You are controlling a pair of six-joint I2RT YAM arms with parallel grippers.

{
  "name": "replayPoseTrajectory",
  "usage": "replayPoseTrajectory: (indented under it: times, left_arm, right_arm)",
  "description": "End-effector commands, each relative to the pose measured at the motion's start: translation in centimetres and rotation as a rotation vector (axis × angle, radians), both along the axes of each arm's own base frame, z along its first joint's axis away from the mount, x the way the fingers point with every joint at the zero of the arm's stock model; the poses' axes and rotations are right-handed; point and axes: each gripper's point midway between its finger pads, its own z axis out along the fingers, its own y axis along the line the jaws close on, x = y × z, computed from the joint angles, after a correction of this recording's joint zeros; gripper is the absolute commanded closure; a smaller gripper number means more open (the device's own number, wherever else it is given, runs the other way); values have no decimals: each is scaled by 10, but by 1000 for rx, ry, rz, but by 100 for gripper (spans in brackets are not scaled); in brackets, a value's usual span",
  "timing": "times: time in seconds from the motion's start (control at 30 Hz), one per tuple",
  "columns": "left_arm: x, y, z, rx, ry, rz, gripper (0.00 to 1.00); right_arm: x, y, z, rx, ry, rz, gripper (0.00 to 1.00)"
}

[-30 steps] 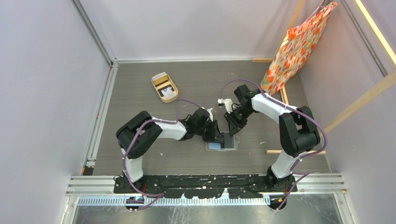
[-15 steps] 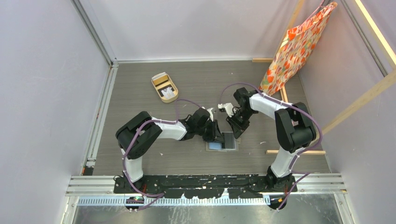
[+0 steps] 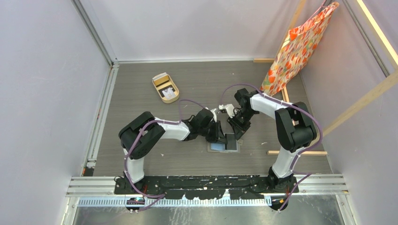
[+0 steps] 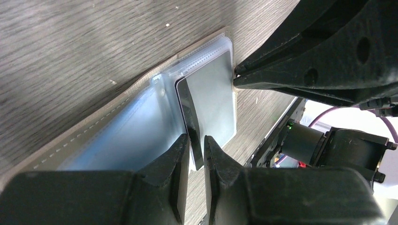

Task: Put the credit cards into the card holder
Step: Insert the credit card into the card holder.

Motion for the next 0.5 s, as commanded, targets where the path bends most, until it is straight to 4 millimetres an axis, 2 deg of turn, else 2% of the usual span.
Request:
replayPoseTrajectory:
  times: [0.0, 0.1, 0.3, 0.47]
  left_arm:
    - [7, -20, 22, -70, -46, -13, 81]
    - [8, -14, 28, -64, -73, -3, 80]
    - [6, 9, 44, -16, -176, -2, 71]
    - [8, 30, 73, -15, -323, 4, 69]
  right_arm:
    - [3, 13, 10, 47, 2, -3, 86]
    - [5, 11, 14, 41, -21, 4, 85]
    - [5, 7, 41, 94, -101, 24, 79]
    - [-8, 11, 65, 195, -131, 89, 73]
